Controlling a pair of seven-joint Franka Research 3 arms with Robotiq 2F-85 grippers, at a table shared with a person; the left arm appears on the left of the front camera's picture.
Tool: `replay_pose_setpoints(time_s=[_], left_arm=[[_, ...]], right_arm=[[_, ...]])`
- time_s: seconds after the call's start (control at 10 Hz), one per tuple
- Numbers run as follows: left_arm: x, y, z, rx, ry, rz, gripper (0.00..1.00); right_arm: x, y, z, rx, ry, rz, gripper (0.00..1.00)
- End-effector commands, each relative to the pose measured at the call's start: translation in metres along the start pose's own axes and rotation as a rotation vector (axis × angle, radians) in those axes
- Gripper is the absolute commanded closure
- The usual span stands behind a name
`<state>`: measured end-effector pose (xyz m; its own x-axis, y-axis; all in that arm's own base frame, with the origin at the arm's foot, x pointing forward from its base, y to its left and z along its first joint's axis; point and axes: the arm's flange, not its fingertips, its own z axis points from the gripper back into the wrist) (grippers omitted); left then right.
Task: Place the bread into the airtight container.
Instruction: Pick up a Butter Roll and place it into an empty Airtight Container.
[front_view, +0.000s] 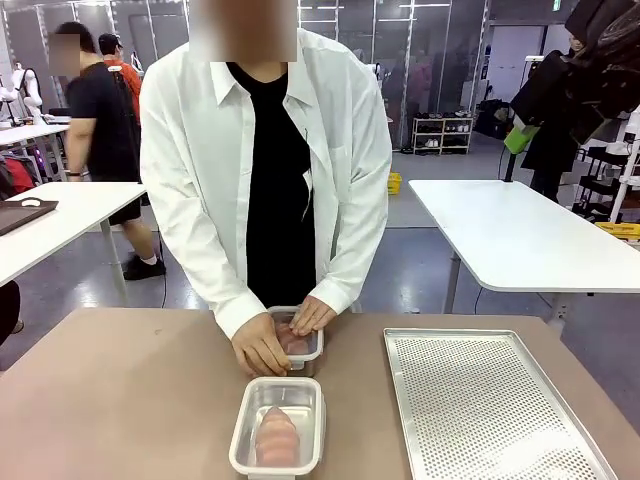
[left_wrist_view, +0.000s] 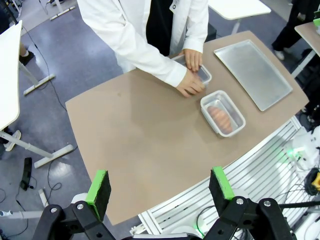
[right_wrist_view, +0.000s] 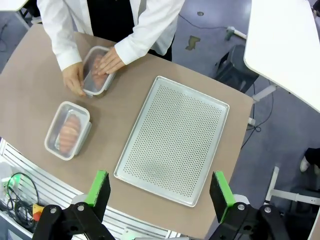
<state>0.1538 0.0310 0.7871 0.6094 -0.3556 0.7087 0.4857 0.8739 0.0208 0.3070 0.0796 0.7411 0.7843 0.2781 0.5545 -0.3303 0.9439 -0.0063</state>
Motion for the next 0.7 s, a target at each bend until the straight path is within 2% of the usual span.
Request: replay_pose_setpoints(time_s=[0.0, 0.6], left_arm=[[-0.0002, -0.0009, 0.0004, -0.003, 0.001, -0.012, 0.0], [-0.0002, -0.0009, 0.0004, -0.003, 0.001, -0.012, 0.0]], right_arm=[[-0.001, -0.0009, -0.0022, -0.005, -0.004, -0.003, 0.0], [-0.001, -0.0009, -0.0022, -0.005, -0.004, -0.003, 0.0]])
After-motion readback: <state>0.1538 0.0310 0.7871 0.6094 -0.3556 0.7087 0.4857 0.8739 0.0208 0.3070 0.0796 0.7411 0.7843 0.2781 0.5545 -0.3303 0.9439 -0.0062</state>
